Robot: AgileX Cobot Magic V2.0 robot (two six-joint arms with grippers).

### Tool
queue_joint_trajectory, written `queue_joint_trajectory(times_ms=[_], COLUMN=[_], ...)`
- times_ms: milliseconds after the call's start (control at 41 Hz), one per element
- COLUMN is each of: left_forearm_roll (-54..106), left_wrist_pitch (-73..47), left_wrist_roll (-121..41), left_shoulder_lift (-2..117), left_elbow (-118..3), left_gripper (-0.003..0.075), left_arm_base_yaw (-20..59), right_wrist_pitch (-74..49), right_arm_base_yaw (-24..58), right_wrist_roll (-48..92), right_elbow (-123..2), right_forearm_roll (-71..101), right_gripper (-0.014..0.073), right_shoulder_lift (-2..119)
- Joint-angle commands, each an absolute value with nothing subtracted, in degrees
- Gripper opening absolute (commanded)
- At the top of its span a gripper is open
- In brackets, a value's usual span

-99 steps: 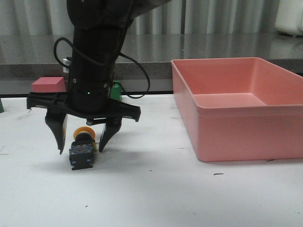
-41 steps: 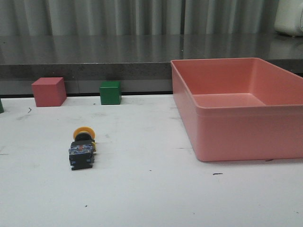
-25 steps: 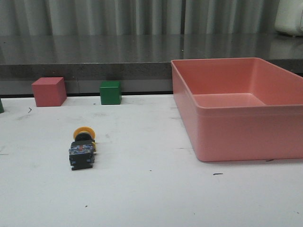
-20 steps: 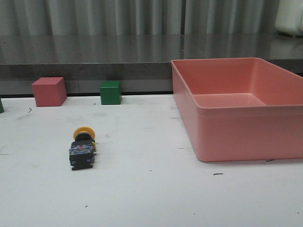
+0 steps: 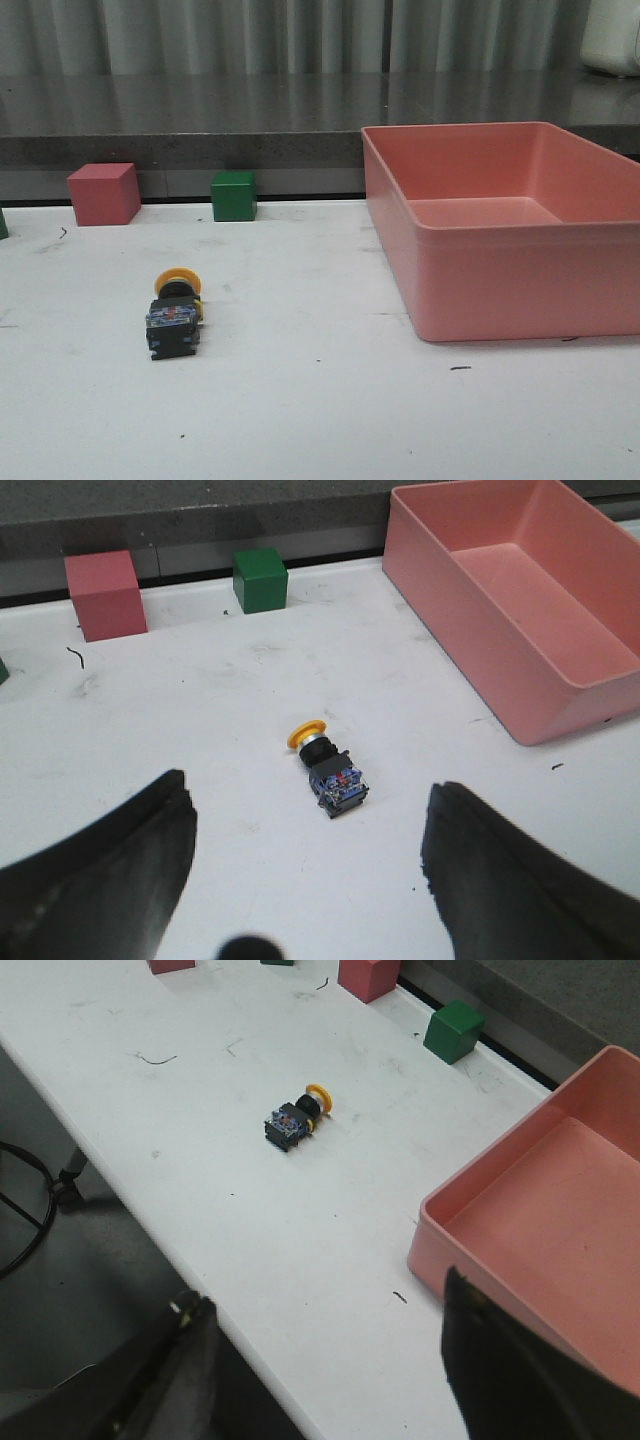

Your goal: Place and stand button with both arms

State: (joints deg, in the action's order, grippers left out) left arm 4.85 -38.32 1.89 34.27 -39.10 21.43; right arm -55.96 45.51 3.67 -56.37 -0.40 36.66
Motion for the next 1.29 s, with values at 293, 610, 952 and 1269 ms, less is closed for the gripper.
queue_joint_trajectory(times_ms=[293, 610, 952, 1269], left_forearm_roll=[6.9, 8.34, 8.23, 5.38], left_wrist_pitch=[-38.22, -39.32, -43.1, -47.27], left_wrist_roll=[2.0, 2.0, 6.75, 16.24], left_shoulder_lift=[49.33, 65.37, 82.83, 97.88], left_elbow=[-48.5, -53.55, -63.62, -73.74], left_gripper=[0.0587, 0.0586, 0.0586, 0.0586], left_arm_base_yaw=[21.86, 24.05, 28.19, 28.19], right_wrist_pitch=[-52.29, -52.34, -52.34, -52.34], right_arm_base_yaw=[45.39, 45.39, 45.39, 45.39], right_wrist_roll=[4.02, 4.02, 4.02, 4.02], right_elbow=[-57.78, -57.78, -57.78, -57.78], right_forearm_roll=[-0.38, -0.38, -0.38, -0.38], right_gripper=[0.05, 0.05, 0.05, 0.05], right_shoulder_lift=[36.83, 36.83, 36.83, 36.83])
